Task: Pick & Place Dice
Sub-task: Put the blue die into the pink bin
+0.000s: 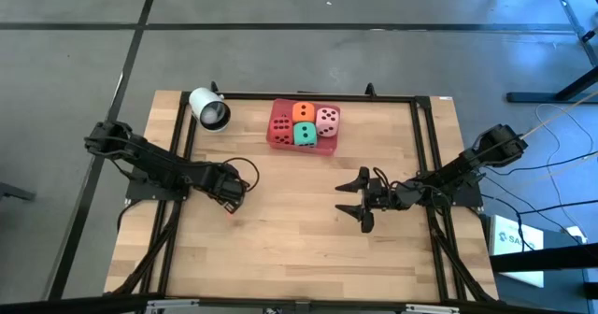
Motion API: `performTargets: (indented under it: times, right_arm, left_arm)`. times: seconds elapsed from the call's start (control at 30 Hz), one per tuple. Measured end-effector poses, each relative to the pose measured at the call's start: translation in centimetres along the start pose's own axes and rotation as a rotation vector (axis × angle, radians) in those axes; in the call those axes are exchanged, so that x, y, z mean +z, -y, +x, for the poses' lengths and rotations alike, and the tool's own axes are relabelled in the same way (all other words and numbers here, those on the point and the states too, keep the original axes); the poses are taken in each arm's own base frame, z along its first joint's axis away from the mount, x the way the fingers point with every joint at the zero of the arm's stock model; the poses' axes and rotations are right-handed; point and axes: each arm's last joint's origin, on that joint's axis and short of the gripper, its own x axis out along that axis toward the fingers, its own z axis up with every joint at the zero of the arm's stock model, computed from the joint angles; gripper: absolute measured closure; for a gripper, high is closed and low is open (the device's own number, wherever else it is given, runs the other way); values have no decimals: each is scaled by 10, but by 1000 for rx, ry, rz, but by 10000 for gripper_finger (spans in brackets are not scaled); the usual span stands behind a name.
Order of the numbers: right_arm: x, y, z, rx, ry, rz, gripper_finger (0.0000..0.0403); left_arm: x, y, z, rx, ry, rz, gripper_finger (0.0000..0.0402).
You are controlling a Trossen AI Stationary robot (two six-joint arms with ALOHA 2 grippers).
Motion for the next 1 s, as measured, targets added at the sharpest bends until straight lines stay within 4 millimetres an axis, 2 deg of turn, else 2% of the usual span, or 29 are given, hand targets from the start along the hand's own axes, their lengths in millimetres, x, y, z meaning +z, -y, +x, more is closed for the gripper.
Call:
performTargets:
  times: [0.23,0.4,0.8,1.0]
  right_arm:
    - [0,0,0,0,0,0,124]
    - [0,0,0,0,0,0,124]
    - [0,0,0,0,0,0,124]
    - [0,-1,0,5,-2,0,124]
  left_arm:
    - [0,3,0,-37,-13,15,347]
    - [1,4,0,-53,-7,14,350]
    - [3,8,0,-88,9,-14,289]
    - [3,10,9,-48,-32,-11,256]
